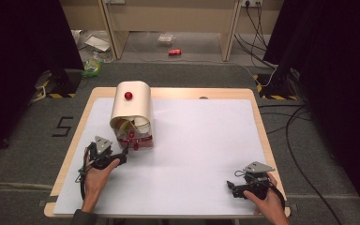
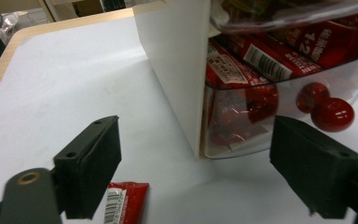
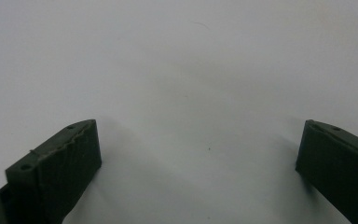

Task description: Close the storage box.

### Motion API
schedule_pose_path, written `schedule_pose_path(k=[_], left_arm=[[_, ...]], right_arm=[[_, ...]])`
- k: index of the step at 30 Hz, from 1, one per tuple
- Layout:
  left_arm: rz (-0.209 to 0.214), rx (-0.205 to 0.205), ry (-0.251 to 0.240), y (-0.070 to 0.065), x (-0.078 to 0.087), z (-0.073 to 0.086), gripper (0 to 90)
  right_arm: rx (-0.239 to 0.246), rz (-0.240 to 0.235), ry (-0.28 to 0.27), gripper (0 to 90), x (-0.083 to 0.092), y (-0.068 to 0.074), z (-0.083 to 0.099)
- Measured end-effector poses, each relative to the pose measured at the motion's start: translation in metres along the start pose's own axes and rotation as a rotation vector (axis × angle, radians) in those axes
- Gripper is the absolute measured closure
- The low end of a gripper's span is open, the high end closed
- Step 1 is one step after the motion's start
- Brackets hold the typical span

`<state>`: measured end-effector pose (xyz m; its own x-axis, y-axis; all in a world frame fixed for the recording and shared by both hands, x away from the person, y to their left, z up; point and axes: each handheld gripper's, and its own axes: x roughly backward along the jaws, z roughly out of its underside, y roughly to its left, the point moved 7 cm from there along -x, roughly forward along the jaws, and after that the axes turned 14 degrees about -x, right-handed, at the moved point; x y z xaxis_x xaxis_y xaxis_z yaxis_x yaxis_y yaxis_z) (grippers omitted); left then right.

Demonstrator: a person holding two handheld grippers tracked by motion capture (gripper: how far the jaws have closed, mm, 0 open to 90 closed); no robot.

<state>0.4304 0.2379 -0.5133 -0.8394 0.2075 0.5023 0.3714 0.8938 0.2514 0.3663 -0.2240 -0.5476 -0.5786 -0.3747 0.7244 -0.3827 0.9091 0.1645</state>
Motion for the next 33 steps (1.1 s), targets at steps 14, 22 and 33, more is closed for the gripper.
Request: schedule_pose_path(k=[14, 22, 33], left_arm=[[0.013, -0.001, -0.012, -0.004, 0.012, 0.000, 15.4], [0.037, 0.003, -0.020, -0.007, 0.020, 0.001, 15.4], [0.065, 0.018, -0.024, -0.013, 0.026, 0.008, 15.4]], right_arm=[[0.000, 0.000, 0.000, 0.3, 0.000, 0.000, 0.000], [0.002, 0.000, -0.001, 0.3, 0.000, 0.000, 0.000], [0.002, 0.000, -0.001, 0.3, 0.000, 0.000, 0.000]])
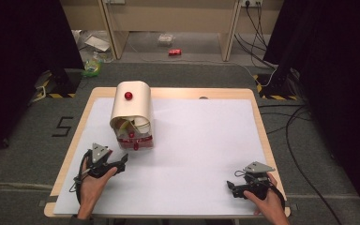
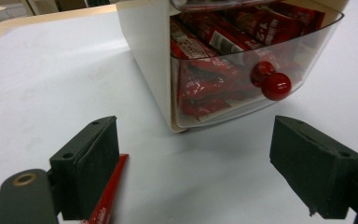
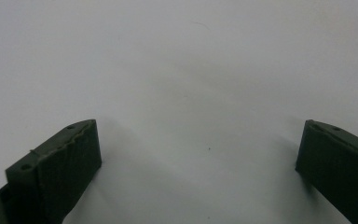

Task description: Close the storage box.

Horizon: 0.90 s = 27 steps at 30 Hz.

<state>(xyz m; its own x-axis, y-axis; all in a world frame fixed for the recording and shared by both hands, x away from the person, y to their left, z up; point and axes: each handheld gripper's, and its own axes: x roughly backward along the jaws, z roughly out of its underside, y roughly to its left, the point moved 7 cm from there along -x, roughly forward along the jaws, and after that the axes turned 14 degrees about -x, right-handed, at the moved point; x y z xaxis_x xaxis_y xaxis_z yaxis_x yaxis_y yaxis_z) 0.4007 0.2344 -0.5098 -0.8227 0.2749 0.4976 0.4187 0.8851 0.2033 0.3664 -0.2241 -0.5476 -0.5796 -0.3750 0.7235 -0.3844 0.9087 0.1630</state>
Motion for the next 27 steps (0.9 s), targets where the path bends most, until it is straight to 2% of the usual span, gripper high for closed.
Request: schedule_pose_path(k=[27], left_arm=[[0.083, -0.066, -0.028, -0.040, 0.026, 0.007, 15.4]], right_arm=[[-0.001, 0.000, 0.000, 0.3, 0.000, 0.000, 0.000]])
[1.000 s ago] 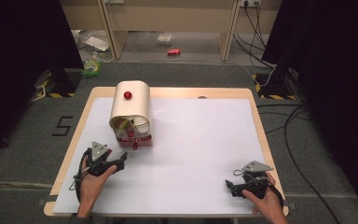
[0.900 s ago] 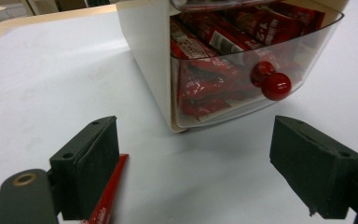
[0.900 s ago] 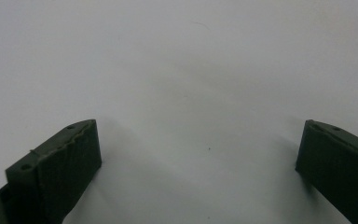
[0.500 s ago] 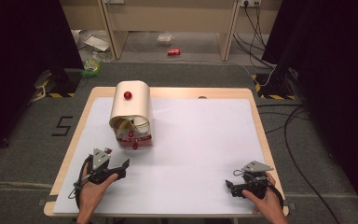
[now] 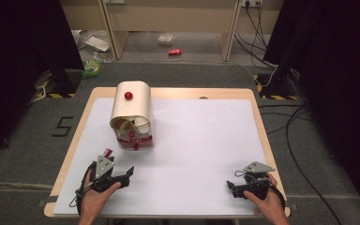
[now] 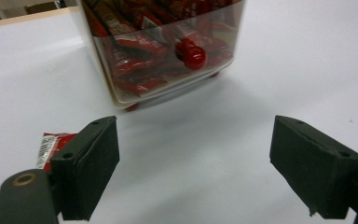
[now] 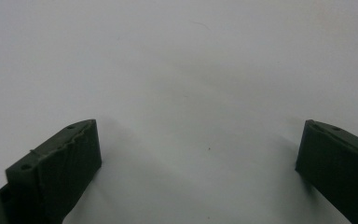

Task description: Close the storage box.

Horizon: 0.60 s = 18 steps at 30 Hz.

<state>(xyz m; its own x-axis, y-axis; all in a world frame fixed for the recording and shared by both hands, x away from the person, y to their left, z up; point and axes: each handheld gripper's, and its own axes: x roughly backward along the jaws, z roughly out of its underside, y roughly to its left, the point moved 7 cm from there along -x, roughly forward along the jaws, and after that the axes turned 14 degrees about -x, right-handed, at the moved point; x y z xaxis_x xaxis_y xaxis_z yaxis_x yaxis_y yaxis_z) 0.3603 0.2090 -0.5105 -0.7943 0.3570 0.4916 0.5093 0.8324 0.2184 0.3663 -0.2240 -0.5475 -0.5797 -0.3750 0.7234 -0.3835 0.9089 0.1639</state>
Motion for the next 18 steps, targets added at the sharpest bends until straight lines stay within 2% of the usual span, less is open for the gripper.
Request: schedule_pose_path(k=[6, 18], left_arm=[[0.021, -0.015, -0.004, -0.009, 0.002, 0.001, 15.4], [0.036, -0.014, -0.009, -0.014, 0.009, 0.005, 15.3]], right_arm=[[0.000, 0.000, 0.001, 0.3, 0.000, 0.000, 0.000], [0.000, 0.000, 0.000, 0.3, 0.000, 0.000, 0.000]])
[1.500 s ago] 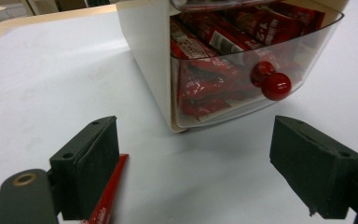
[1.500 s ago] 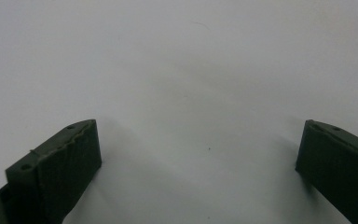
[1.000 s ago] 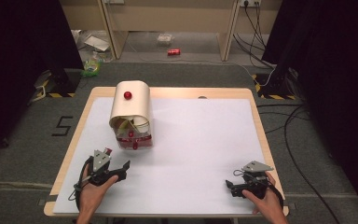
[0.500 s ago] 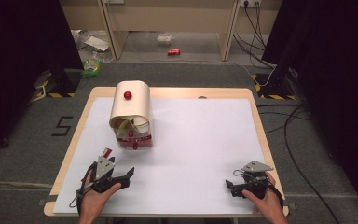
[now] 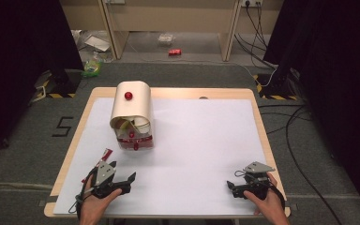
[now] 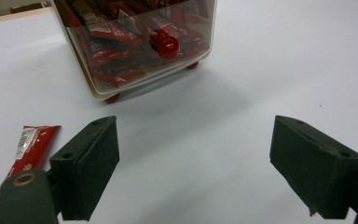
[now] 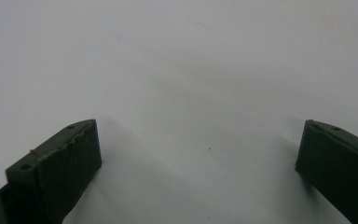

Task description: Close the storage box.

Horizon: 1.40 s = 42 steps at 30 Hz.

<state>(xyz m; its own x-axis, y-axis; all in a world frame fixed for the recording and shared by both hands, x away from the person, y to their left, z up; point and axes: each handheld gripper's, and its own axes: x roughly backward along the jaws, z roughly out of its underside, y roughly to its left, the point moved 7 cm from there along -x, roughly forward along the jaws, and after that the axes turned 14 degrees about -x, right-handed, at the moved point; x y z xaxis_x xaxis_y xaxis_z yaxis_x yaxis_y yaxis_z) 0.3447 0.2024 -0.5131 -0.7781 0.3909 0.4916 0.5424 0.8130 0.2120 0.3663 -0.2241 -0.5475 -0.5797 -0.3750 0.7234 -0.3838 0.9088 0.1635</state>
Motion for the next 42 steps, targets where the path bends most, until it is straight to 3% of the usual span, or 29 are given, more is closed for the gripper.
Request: schedule_pose_path(k=[42], left_arm=[[0.115, -0.064, 0.078, -0.044, 0.011, 0.036, 15.2]], right_arm=[[0.000, 0.000, 0.000, 0.3, 0.000, 0.000, 0.000]])
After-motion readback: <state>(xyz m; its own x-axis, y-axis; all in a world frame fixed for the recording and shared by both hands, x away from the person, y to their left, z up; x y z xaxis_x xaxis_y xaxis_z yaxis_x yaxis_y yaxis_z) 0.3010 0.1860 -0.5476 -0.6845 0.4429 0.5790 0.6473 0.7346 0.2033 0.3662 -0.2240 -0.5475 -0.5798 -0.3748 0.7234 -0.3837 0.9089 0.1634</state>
